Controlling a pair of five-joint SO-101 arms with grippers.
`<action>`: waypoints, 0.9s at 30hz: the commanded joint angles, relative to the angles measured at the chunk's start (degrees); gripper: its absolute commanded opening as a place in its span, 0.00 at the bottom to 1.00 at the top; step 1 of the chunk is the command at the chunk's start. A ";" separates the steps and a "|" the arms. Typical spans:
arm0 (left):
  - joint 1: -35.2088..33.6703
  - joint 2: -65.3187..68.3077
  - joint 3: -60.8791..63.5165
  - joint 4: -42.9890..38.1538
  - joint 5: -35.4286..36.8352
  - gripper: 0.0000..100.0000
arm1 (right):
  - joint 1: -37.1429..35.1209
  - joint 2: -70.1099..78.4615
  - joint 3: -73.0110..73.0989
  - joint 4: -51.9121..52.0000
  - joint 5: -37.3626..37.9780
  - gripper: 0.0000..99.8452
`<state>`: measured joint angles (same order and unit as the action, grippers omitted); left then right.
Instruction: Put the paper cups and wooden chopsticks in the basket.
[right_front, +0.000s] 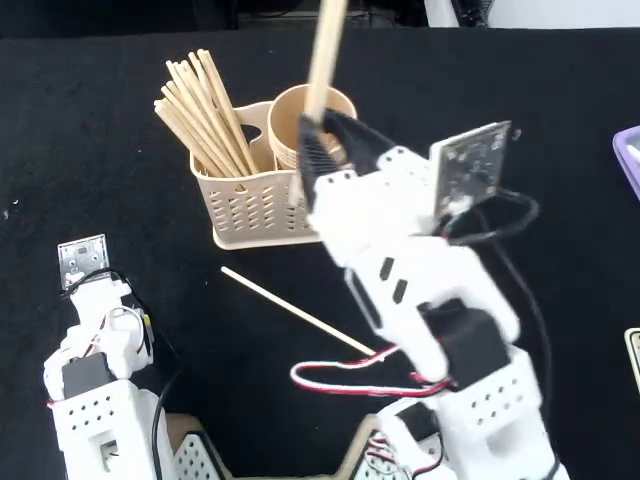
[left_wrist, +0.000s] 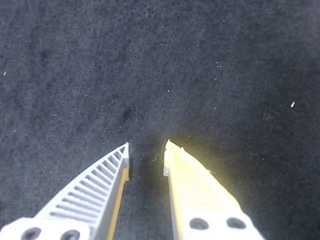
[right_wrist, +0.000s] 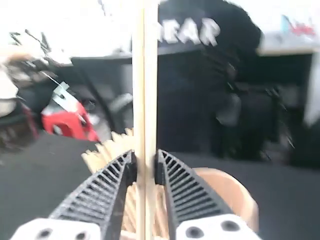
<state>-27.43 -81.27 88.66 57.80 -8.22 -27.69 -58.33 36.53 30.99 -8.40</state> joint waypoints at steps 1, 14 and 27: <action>-0.31 -0.62 -0.40 -1.05 0.53 0.13 | -4.22 -1.01 2.42 -12.40 -0.26 0.01; -0.31 -0.62 -0.40 -1.05 0.53 0.13 | -5.27 12.53 7.78 -30.33 7.65 0.01; -0.31 -0.62 -0.40 -1.05 0.53 0.13 | -5.36 29.49 7.08 -36.57 7.91 0.01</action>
<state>-27.43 -81.27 88.66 57.80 -8.22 -32.44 -29.58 46.46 -4.18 -1.10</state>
